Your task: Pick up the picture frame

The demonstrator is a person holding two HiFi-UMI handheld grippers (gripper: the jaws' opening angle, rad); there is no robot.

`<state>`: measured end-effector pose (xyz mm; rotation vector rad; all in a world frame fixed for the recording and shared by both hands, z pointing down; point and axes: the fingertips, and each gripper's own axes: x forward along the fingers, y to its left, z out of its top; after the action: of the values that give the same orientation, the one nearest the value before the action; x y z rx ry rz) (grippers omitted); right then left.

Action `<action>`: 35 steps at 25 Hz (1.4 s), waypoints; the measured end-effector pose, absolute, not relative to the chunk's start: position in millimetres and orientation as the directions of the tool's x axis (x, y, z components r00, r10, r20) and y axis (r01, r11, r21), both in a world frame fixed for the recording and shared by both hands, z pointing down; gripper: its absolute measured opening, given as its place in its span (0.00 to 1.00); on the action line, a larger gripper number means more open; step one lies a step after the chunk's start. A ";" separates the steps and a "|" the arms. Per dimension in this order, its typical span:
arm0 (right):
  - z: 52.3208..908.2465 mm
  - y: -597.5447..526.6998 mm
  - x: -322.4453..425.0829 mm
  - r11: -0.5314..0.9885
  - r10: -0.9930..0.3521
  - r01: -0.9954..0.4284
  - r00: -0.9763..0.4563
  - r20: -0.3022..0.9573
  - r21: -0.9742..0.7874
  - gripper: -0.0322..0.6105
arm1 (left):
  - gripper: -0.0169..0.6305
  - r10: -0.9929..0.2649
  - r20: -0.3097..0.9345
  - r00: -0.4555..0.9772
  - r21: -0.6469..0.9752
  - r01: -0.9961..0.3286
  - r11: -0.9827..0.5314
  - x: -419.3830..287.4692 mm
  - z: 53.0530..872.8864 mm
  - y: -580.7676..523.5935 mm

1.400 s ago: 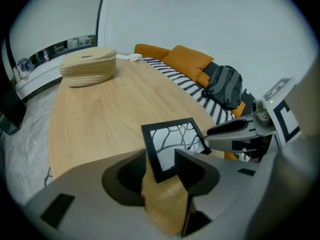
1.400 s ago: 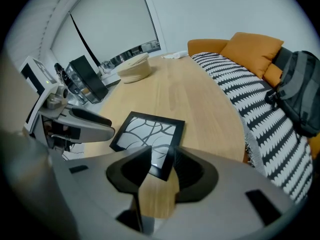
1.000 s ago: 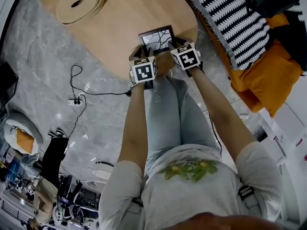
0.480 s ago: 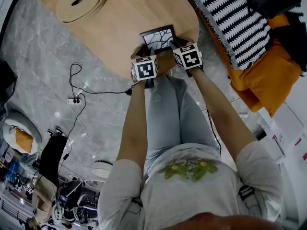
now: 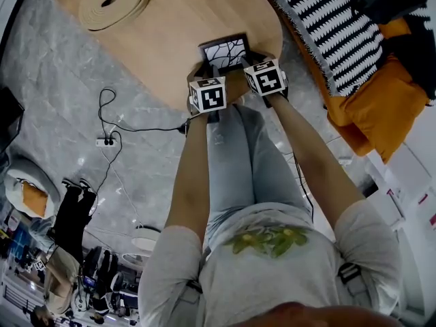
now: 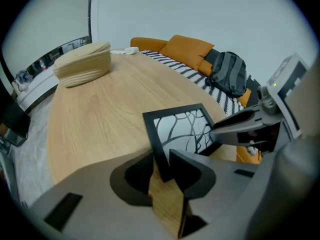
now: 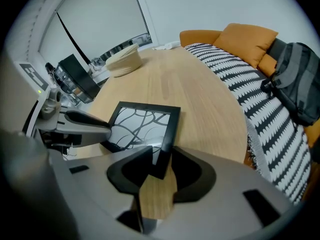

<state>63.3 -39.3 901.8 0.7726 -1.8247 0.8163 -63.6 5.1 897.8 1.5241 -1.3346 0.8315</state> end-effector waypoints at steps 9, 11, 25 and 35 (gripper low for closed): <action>895.6 -32.8 67.1 0.554 -0.151 -0.810 -0.323 0.934 -0.191 0.20 | 0.17 -0.371 0.911 0.180 0.194 -0.981 0.000 -68.4 885.9 2.5; 893.1 -34.2 67.0 0.552 -0.153 -0.811 -0.324 0.934 -0.191 0.20 | 0.17 -0.370 0.911 0.181 0.194 -0.981 0.000 -68.4 883.4 1.7; 847.2 -38.8 61.9 0.550 -0.162 -0.813 -0.330 0.930 -0.193 0.20 | 0.17 -0.384 0.905 0.185 0.203 -0.979 0.006 -73.3 838.4 -1.0; 814.1 -38.6 61.6 0.536 -0.175 -0.822 -0.333 0.927 -0.194 0.20 | 0.17 -0.398 0.895 0.202 0.220 -0.975 0.000 -75.2 809.8 -1.0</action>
<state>61.6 -38.6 814.1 0.8255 -1.8145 0.8442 -75.2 -1.0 809.8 1.5578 -1.3456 0.7913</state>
